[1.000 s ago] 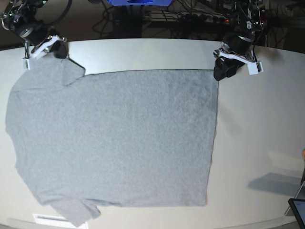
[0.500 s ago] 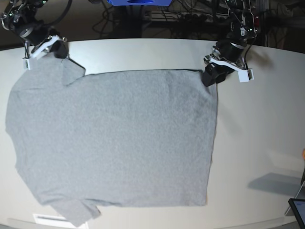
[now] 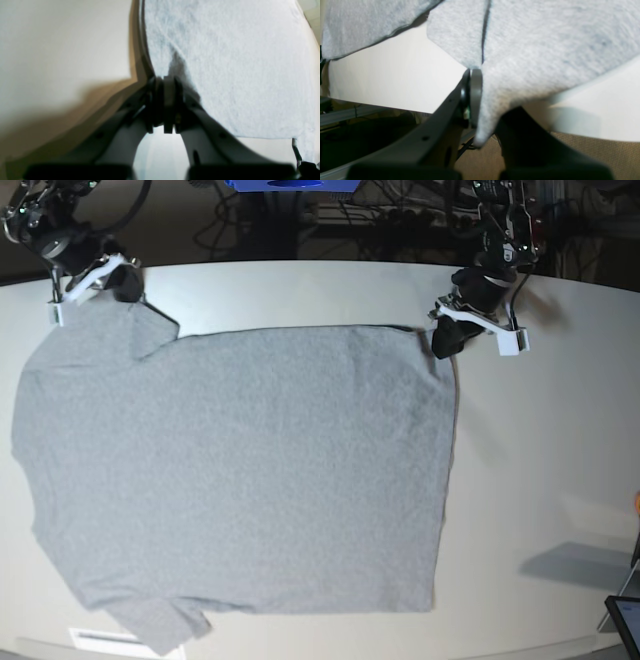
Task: Fold the T-shirt properly
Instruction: 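Lift both shoulder corners and pull them toward the robot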
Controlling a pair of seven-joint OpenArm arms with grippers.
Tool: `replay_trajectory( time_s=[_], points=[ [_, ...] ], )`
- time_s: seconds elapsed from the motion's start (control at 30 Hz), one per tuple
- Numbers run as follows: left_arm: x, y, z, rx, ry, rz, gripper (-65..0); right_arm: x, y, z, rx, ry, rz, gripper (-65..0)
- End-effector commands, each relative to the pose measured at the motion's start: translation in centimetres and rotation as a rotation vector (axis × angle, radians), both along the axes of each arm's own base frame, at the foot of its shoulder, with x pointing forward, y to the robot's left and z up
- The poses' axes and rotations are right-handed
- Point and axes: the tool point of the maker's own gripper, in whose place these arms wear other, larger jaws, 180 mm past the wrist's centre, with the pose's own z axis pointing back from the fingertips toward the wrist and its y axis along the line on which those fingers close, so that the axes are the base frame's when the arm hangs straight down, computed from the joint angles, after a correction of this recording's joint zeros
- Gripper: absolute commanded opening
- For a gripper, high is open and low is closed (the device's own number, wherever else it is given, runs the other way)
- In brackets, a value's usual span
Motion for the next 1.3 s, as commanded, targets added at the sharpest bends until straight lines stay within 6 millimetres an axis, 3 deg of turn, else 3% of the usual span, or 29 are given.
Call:
replay_trajectory(
  time_s=[0.0,0.1,0.27,0.47,0.73,1.0,1.13,1.27],
  points=[
    [-0.4,0.0,-0.2,0.005,0.017,-0.009,-60.0,-1.2,-0.2,-0.7,-0.023,0.062,0.016,-65.0],
    [-1.1,0.3,-0.4,0.01,0.033,-0.002,-65.0,-1.2,-0.2,-0.7,-0.023,0.062,0.016,-65.0],
    [-1.7,0.5,-0.6,0.018,0.045,-0.003,-65.0,-1.2,-0.2,-0.7,-0.023,0.062,0.016,-65.0],
    [-1.2,-0.1,1.7,0.032,-0.013,-0.03,-65.0,-1.0,-1.1,-0.3,-0.05,0.054,0.028,-65.0],
    [-0.6,-0.3,2.5,0.036,-0.037,-0.036,-65.0,0.7,-1.9,2.9,-0.152,-0.029,0.067,-65.0],
    [-0.7,-0.2,2.6,0.042,-0.037,-0.04,-65.0,0.9,-1.9,4.1,-0.195,-0.03,0.104,-65.0],
    [-0.3,-0.4,3.7,0.048,-0.066,-0.052,-65.0,1.6,-2.4,4.5,-0.216,-0.045,0.119,-65.0],
    [0.2,-0.7,4.7,0.053,-0.094,-0.059,-65.0,2.8,-1.0,4.7,-0.208,-0.07,0.182,-65.0]
  ],
)
